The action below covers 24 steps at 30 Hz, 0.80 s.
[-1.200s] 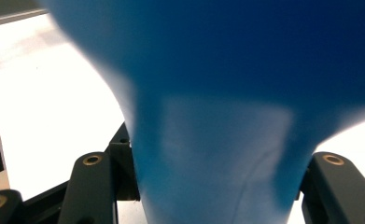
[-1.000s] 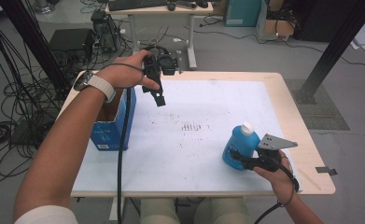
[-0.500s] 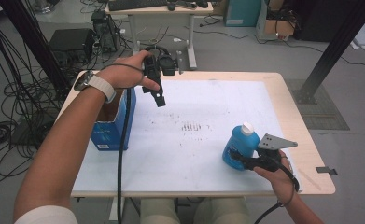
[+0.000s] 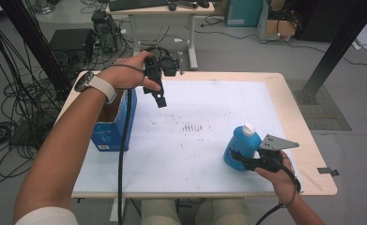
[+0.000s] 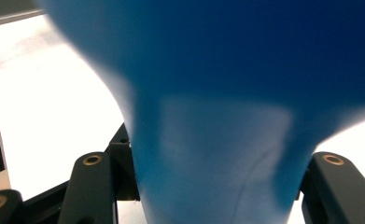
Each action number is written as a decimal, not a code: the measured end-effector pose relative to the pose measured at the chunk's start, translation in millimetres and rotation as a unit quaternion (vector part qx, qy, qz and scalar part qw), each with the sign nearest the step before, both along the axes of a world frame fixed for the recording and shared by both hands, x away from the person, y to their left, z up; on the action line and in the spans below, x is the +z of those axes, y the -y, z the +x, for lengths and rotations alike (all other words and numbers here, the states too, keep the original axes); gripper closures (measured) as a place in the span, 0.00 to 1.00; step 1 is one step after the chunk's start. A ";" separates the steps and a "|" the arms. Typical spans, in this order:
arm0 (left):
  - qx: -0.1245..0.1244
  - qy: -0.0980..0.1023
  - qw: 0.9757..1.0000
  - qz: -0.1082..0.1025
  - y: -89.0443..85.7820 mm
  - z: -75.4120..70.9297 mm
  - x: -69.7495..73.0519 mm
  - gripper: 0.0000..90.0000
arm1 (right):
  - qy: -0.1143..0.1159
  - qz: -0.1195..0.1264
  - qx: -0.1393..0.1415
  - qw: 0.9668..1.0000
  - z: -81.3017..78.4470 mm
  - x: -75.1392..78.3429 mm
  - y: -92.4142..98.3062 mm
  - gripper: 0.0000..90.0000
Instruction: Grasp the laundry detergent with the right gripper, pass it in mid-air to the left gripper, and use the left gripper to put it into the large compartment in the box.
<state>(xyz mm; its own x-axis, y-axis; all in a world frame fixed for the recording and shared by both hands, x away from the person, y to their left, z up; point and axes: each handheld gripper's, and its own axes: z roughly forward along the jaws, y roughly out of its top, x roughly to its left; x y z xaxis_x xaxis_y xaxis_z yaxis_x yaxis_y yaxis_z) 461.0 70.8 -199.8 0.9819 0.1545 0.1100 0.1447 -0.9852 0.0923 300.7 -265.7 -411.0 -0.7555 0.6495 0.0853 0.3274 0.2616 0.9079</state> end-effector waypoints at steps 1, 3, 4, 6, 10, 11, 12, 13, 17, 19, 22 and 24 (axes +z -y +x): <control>0.005 -0.001 1.000 0.001 -0.2 -0.9 0.2 0.13 | 0.002 0.000 0.002 1.000 0.4 0.0 0.0 0.47; 0.006 0.000 1.000 0.002 -0.4 -0.9 0.2 0.13 | 0.003 -0.001 0.001 1.000 0.4 0.0 0.0 0.47; 0.006 0.000 1.000 0.001 -0.4 -0.9 0.3 0.13 | 0.002 0.000 0.001 1.000 0.4 0.0 -0.1 0.47; 0.006 0.000 1.000 0.001 -0.4 -0.9 0.2 0.13 | 0.002 -0.001 0.001 1.000 0.3 0.0 0.0 0.47; 0.006 -0.002 1.000 0.000 0.0 -0.7 -0.1 0.13 | 0.002 0.000 0.001 1.000 0.4 0.1 0.0 0.47; 0.002 -0.002 1.000 0.002 0.2 -0.1 0.0 0.13 | 0.002 0.000 0.001 1.000 0.4 0.1 0.0 0.47; 0.003 -0.002 1.000 0.002 0.3 -0.3 -0.1 0.13 | 0.002 0.000 0.000 1.000 0.4 0.0 0.0 0.47; 0.028 -0.008 1.000 -0.003 0.1 -3.5 -1.1 0.13 | 0.003 0.000 0.001 1.000 0.4 0.0 0.0 0.47; 0.008 -0.005 1.000 0.001 0.7 -0.5 -0.7 0.13 | 0.001 0.000 0.002 1.000 0.5 0.1 0.0 0.47; 0.001 -0.001 1.000 0.001 0.9 0.4 -0.6 0.13 | 0.002 0.000 0.003 1.000 0.6 0.0 0.0 0.47; 0.001 -0.001 1.000 0.000 1.2 0.3 -0.7 0.13 | 0.003 0.000 0.002 1.000 0.5 -0.1 -0.1 0.47; 0.002 -0.002 1.000 0.000 1.1 0.2 -0.7 0.13 | 0.003 0.000 0.001 1.000 0.3 0.0 0.0 0.47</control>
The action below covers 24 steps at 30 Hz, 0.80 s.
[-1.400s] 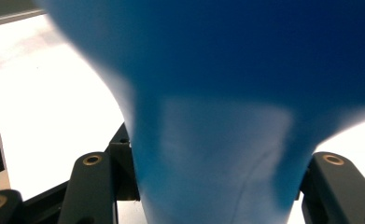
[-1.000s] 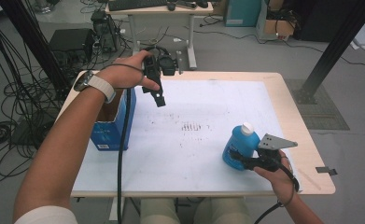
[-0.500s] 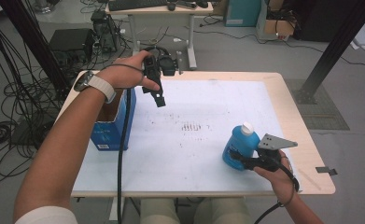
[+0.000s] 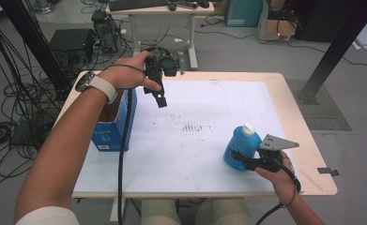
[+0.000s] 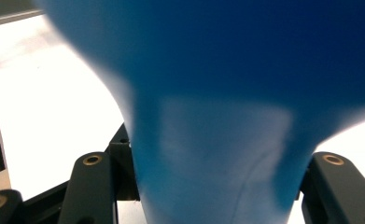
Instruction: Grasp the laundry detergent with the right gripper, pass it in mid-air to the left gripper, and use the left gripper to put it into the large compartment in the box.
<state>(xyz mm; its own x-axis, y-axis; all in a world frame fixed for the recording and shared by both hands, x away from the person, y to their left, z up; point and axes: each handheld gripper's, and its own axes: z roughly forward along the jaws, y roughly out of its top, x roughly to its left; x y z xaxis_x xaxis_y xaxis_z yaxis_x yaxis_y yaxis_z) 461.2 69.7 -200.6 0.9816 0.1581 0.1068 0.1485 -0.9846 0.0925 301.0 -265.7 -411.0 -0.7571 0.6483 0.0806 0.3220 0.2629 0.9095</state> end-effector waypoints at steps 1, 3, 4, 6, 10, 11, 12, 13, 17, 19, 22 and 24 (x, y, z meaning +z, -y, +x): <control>0.000 0.000 1.000 0.000 0.0 0.1 0.0 0.13 | -0.001 0.000 0.002 1.000 0.2 0.0 0.0 0.47; -0.001 -0.001 1.000 0.000 0.1 0.2 0.0 0.13 | -0.010 0.000 -0.003 1.000 -1.3 0.6 -0.2 0.47; -0.001 -0.001 1.000 0.000 0.1 0.3 0.0 0.13 | -0.009 0.000 -0.003 1.000 -1.2 0.5 -0.1 0.47; -0.001 -0.001 1.000 -0.001 -0.1 0.5 -0.1 0.13 | -0.009 0.000 -0.003 1.000 -1.3 0.5 -0.2 0.47; 0.001 -0.001 1.000 -0.001 -0.2 0.0 0.2 0.13 | -0.011 0.000 -0.004 1.000 -1.3 0.7 -0.2 0.47; 0.007 0.000 1.000 -0.001 -0.4 -0.9 0.2 0.13 | -0.011 -0.001 -0.005 1.000 -1.4 0.9 -0.1 0.47; 0.012 0.000 1.000 0.000 -0.7 -1.6 0.1 0.13 | -0.012 -0.002 -0.005 1.000 -1.3 1.0 -0.1 0.47; 0.011 0.000 1.000 0.000 -1.0 -1.5 0.2 0.13 | -0.011 -0.001 -0.005 1.000 -1.3 0.9 -0.1 0.47; 0.011 0.001 1.000 -0.002 -1.7 -1.2 0.0 0.13 | -0.011 -0.001 -0.005 1.000 -1.3 0.8 -0.1 0.47; 0.010 0.002 1.000 -0.002 -1.7 -0.9 0.0 0.13 | -0.011 -0.002 -0.005 1.000 -1.3 0.9 0.0 0.47; 0.006 0.002 1.000 -0.002 -1.4 -0.2 -0.4 0.13 | -0.012 -0.003 -0.005 1.000 -1.3 1.1 0.1 0.47; 0.006 -0.002 1.000 -0.001 -1.1 0.1 -0.4 0.13 | -0.012 -0.001 -0.004 1.000 -1.2 1.0 0.0 0.47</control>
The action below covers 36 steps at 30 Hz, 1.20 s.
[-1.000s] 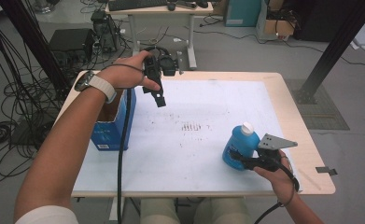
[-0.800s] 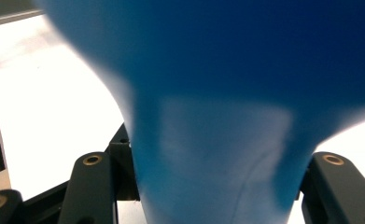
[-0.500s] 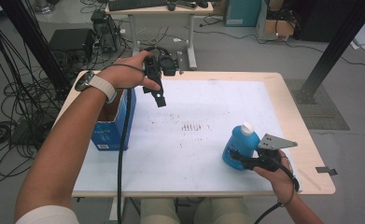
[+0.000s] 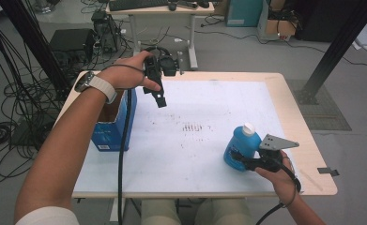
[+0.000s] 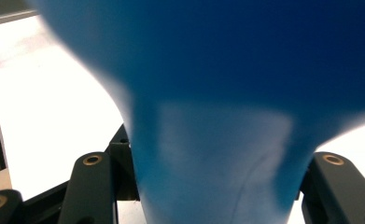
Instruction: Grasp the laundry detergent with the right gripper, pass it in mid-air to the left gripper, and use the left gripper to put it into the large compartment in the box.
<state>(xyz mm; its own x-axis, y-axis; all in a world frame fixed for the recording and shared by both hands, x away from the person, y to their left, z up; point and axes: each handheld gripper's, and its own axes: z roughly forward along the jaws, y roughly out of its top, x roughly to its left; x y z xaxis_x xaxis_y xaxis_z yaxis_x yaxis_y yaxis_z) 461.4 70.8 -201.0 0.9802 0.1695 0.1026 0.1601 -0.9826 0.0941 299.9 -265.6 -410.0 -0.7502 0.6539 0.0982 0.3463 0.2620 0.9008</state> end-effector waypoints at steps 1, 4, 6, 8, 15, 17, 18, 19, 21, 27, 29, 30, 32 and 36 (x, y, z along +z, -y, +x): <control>-0.003 0.002 1.000 0.001 0.1 0.4 0.2 0.13 | 0.001 -0.001 -0.001 1.000 -0.1 0.0 0.1 0.47; 0.005 -0.001 1.000 0.002 0.1 -0.6 0.0 0.13 | 0.000 -0.003 -0.002 1.000 -0.2 0.2 0.3 0.47; 0.004 -0.001 1.000 0.003 0.3 -0.4 -0.1 0.13 | 0.001 -0.001 0.000 1.000 0.0 0.1 0.1 0.47; 0.008 -0.002 1.000 0.001 0.1 -1.0 -0.2 0.13 | 0.001 0.000 0.002 1.000 0.2 -0.1 -0.2 0.47; 0.018 -0.003 1.000 -0.001 -0.2 -2.2 -0.7 0.13 | 0.001 -0.001 0.001 1.000 0.2 0.1 -0.1 0.47; 0.017 -0.003 1.000 -0.001 -0.2 -2.2 -0.7 0.13 | 0.000 0.000 0.002 1.000 0.2 0.1 -0.3 0.47; 0.018 -0.003 1.000 -0.002 -0.1 -2.4 -0.8 0.13 | 0.000 -0.001 0.002 1.000 0.2 0.1 -0.1 0.47; 0.017 -0.003 1.000 -0.001 0.0 -2.4 -0.7 0.13 | -0.001 0.000 0.001 1.000 0.1 0.2 -0.2 0.47; 0.006 -0.001 1.000 0.002 0.1 -0.9 0.0 0.13 | 0.000 -0.001 0.001 1.000 0.2 0.2 0.0 0.47; 0.005 0.000 1.000 0.002 0.0 -0.8 0.1 0.13 | 0.000 -0.001 -0.001 1.000 0.0 0.1 0.0 0.47; 0.002 0.001 1.000 0.003 0.2 -0.6 0.3 0.13 | 0.000 -0.002 0.001 1.000 0.2 0.2 0.0 0.47; 0.009 0.002 1.000 0.002 0.1 -1.5 0.1 0.13 | 0.001 -0.001 0.000 1.000 0.2 0.1 0.0 0.47; 0.007 0.003 1.000 0.002 0.1 -1.2 0.2 0.13 | 0.000 -0.002 0.001 1.000 0.2 0.2 0.1 0.47; 0.004 0.000 1.000 -0.001 0.4 -0.6 -0.5 0.13 | 0.000 -0.001 0.002 1.000 0.3 0.1 0.0 0.47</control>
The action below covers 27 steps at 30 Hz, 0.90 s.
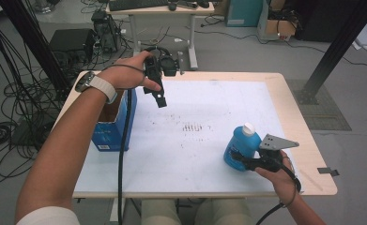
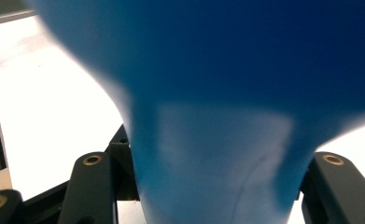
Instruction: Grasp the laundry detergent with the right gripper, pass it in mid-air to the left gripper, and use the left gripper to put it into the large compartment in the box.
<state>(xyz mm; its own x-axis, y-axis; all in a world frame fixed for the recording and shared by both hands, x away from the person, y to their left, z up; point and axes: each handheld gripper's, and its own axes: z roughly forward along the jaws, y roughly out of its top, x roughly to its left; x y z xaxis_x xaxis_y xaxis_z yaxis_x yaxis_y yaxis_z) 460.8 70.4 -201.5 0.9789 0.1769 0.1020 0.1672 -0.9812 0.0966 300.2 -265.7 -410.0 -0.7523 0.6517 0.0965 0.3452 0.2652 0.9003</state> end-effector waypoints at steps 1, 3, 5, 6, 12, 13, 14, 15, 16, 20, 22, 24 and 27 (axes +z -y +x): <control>-0.009 0.002 1.000 0.003 0.2 1.1 0.5 0.13 | 0.000 0.000 -0.001 1.000 -0.1 0.1 0.0 0.47; -0.008 0.002 1.000 0.003 0.3 1.0 0.4 0.13 | 0.000 0.000 0.000 1.000 0.1 0.0 0.0 0.47; -0.013 0.002 1.000 0.004 0.4 1.6 0.6 0.13 | 0.000 0.001 0.000 1.000 0.0 0.0 0.0 0.47; -0.007 0.001 1.000 0.002 0.3 0.8 0.4 0.13 | 0.000 0.000 -0.001 1.000 0.0 0.0 -0.1 0.47; 0.004 -0.002 1.000 0.002 -0.2 -0.7 0.4 0.13 | -0.001 0.000 0.001 1.000 0.2 0.1 -0.1 0.47; 0.007 -0.002 1.000 -0.003 -0.1 -1.1 -0.3 0.13 | -0.001 0.000 0.001 1.000 0.1 0.1 -0.1 0.47; 0.012 -0.003 1.000 -0.001 -0.2 -1.8 -0.1 0.13 | 0.001 0.001 0.002 1.000 0.4 0.0 0.0 0.47; 0.022 -0.004 1.000 -0.003 -0.4 -3.0 -0.5 0.13 | 0.000 0.001 0.001 1.000 0.1 0.0 -0.1 0.47; 0.021 -0.004 1.000 -0.002 -0.4 -2.8 -0.4 0.13 | 0.000 0.001 0.001 1.000 0.1 0.0 0.0 0.47; -0.010 0.003 1.000 0.002 0.2 1.1 0.6 0.13 | -0.001 0.001 0.000 1.000 0.0 0.1 0.0 0.47; -0.008 0.002 1.000 0.002 0.2 0.8 0.4 0.13 | -0.001 0.001 0.000 1.000 0.1 0.0 -0.1 0.47; 0.011 -0.002 1.000 -0.004 0.0 -1.8 -0.3 0.13 | -0.001 0.001 0.000 1.000 0.0 0.0 -0.1 0.47; -0.009 0.004 1.000 0.002 0.2 0.8 0.7 0.13 | -0.001 0.001 0.000 1.000 0.0 0.0 -0.1 0.47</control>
<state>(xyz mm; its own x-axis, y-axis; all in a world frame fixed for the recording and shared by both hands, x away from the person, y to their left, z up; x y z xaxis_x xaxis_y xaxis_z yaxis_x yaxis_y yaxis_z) 461.5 70.2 -200.8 0.9809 0.1594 0.1111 0.1493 -0.9843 0.0940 300.1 -265.6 -410.0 -0.7523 0.6512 0.0996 0.3469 0.2631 0.9002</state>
